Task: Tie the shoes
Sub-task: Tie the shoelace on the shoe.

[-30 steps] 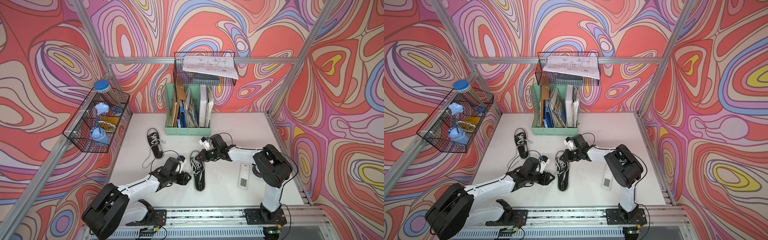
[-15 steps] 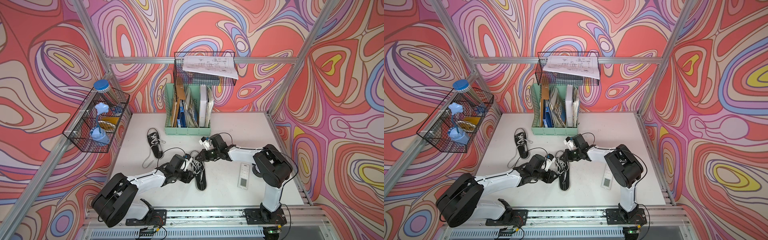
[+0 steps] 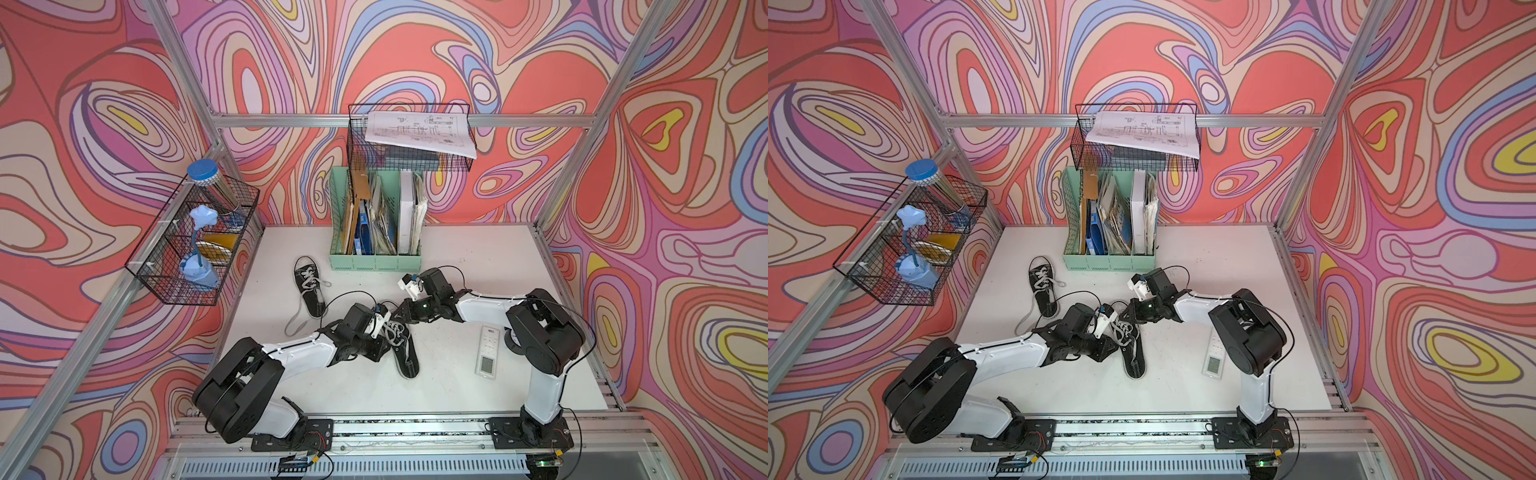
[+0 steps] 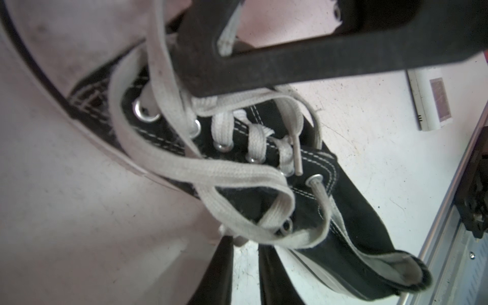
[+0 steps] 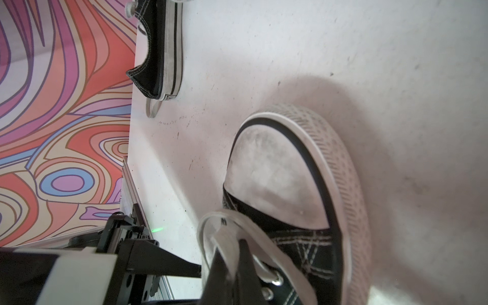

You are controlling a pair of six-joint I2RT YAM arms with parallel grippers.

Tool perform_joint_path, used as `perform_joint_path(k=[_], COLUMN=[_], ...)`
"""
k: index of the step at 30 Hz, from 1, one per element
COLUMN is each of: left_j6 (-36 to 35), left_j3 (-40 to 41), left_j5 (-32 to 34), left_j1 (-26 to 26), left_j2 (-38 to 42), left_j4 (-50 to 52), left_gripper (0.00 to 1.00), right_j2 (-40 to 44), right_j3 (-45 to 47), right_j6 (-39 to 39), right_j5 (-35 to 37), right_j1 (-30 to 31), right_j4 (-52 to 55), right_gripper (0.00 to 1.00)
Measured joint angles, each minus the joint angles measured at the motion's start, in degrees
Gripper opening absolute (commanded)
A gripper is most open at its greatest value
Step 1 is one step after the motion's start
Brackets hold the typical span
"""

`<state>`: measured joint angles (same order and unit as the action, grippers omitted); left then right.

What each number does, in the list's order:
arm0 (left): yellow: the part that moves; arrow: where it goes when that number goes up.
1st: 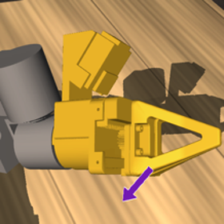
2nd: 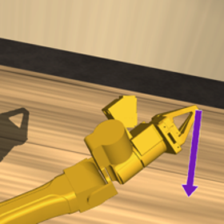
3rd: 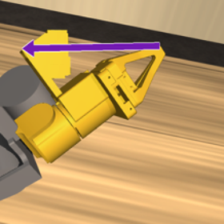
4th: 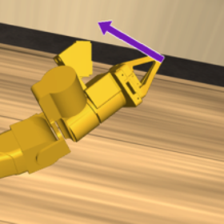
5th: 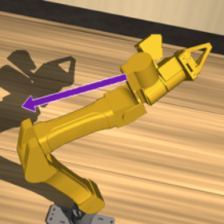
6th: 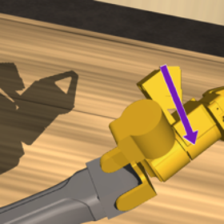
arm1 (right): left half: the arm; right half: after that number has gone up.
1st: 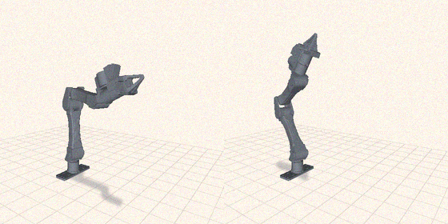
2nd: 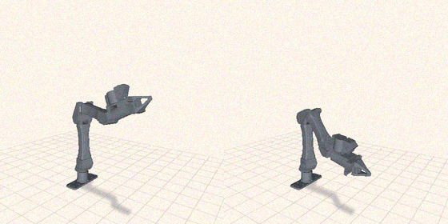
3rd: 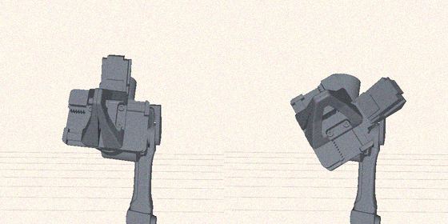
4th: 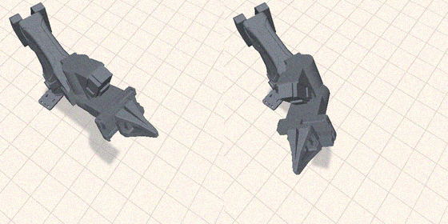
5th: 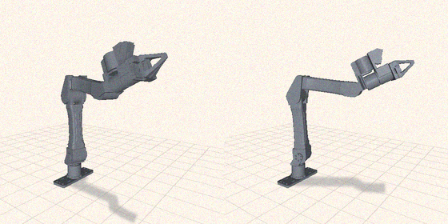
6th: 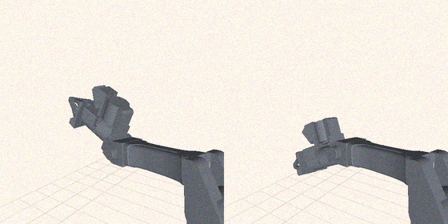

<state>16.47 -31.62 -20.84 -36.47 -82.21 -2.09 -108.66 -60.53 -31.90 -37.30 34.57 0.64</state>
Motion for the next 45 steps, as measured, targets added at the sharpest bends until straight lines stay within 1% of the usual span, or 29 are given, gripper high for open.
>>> perform_joint_path(k=[3,7,10,17,20,24,32,40,45], left_j6=[0.0,0.04,0.35,3.06,4.42,6.12,9.07,11.02,12.5], left_j3=[0.0,0.0,0.02,0.63,0.63,0.63,0.59,0.59,0.63], left_j5=[0.09,0.44,1.4,5.81,8.22,11.06,16.22,18.38,19.52], left_j1=[0.0,0.0,0.0,0.0,0.02,0.59,3.69,7.72,9.84], left_j2=[0.0,0.22,1.88,10.27,12.33,14.45,23.04,24.09,26.58], left_j4=[0.0,0.48,2.58,7.98,10.45,13.99,19.34,20.06,20.41], left_gripper=[0.0,0.0,0.0,0.0,0.0,0.0,0.0,0.0,0.0], right_j2=[0.22,1.29,3.13,10.45,13.55,16.85,23.34,25.05,26.86], right_j3=[0.0,-0.22,-0.31,-0.33,-0.35,-1.25,-4.55,-5.07,-1.38], right_j6=[0.35,1.33,2.75,6.93,8.57,11.04,15.72,18.01,17.42], right_j5=[0.11,1.09,2.43,6.47,8.72,13.14,23.8,34.77,40.59], right_j1=[0.0,0.0,0.0,-0.11,-0.31,-0.52,-0.52,-0.59,-0.94], right_j4=[0.61,2.23,4.55,11.41,14.1,18.73,27.06,32.89,33.33], right_gripper=[0.0,0.0,0.0,0.0,0.0,0.0,0.0,0.0,0.0])
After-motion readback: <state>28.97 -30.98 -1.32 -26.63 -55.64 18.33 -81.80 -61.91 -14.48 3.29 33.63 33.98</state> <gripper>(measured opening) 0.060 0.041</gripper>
